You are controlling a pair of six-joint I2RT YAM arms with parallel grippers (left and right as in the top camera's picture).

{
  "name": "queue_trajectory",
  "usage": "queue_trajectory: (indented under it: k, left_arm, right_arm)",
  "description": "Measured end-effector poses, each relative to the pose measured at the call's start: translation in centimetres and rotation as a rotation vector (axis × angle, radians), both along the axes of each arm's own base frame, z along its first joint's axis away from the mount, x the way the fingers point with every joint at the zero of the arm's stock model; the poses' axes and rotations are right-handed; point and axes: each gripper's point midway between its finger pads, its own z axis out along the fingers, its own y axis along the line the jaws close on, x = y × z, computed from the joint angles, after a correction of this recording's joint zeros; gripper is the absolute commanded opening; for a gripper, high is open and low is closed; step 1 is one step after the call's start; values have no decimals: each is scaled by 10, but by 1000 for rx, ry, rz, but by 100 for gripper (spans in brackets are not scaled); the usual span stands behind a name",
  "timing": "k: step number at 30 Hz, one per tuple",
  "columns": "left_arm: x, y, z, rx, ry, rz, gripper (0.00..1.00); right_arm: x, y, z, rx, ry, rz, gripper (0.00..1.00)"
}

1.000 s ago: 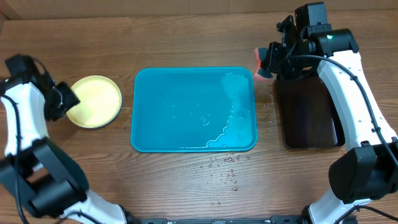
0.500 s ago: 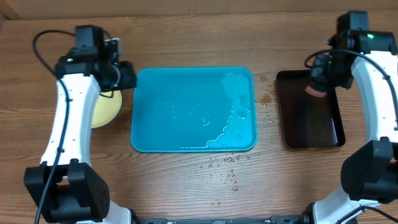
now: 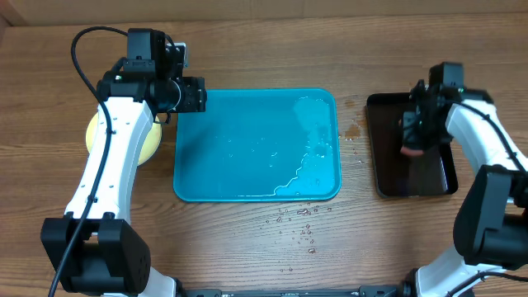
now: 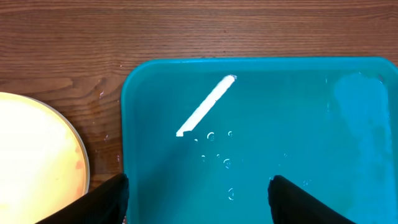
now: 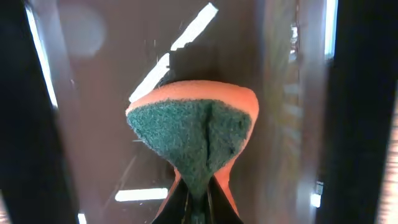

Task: Clean dirty plates on tray and stack at the side
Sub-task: 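Lower sponge into dark tray with right gripper and release it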

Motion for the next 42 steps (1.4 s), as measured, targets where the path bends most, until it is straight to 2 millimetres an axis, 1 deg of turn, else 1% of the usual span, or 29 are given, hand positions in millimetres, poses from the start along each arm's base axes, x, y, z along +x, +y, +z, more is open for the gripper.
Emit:
queue_trajectory:
  k: [1,2,4,8,9,10,11,13,15,17,20,22,24,25,26,28,31,34,37,39,42]
  left_arm:
    - [0,0,0,0,0,0,73]
    - [0,0,0,0,0,0,74]
    - [0,0,0,0,0,-1,100]
    - [0,0,0,2,-1,-4,100]
    - [0,0,0,2,-1,-4,100]
    - [0,0,0,2,-1,-4,100]
    - [0,0,0,2,-1,-4,100]
    - [0,0,0,2,-1,-4,100]
    - [0,0,0,2,0,-4,100]
    - [0,0,0,2,0,-4,100]
    - [0,0,0,2,-1,-4,99]
    - [0,0,0,2,-1,-4,100]
    - [0,0,0,2,-1,-3,100]
    - [0,0,0,2,-1,-3,100]
    - [0,0,0,2,-1,-3,100]
    - [0,0,0,2,-1,-4,100]
    - [0,0,0,2,-1,-4,100]
    - [0,0,0,2,-1,-3,100]
    - [0,0,0,2,-1,-4,100]
    - [0,0,0,2,-1,-3,100]
    - [0,0,0,2,-1,-4,100]
  right_arm:
    - [-3,1,-6,0,6,10,10]
    - [-6,1,-10,1,10,19,24]
    - [-11,2,-16,0,23,34,52]
    - [-13,2,-16,0,32,47,76]
    - [-15,3,-14,2,45,42,80]
    - [-18,3,-12,4,60,44,82]
    - [-19,3,-6,8,76,44,88]
    - [-16,4,10,17,85,35,98]
    - [-5,6,36,28,64,36,100]
    - [7,8,71,33,18,41,100]
    - [20,18,139,35,-109,60,100]
    - [21,26,192,33,-231,67,100]
    - [15,34,241,35,-349,67,100]
    - [9,37,263,41,-403,64,100]
    - [0,40,285,45,-460,56,100]
    - [-19,41,321,56,-555,30,100]
    - [-49,45,359,87,-673,-9,100]
    - [-76,58,384,185,-752,-37,100]
    - [-97,70,402,273,-807,-42,100]
    - [-105,73,407,296,-824,-42,100]
    - [-117,77,410,320,-828,-43,100]
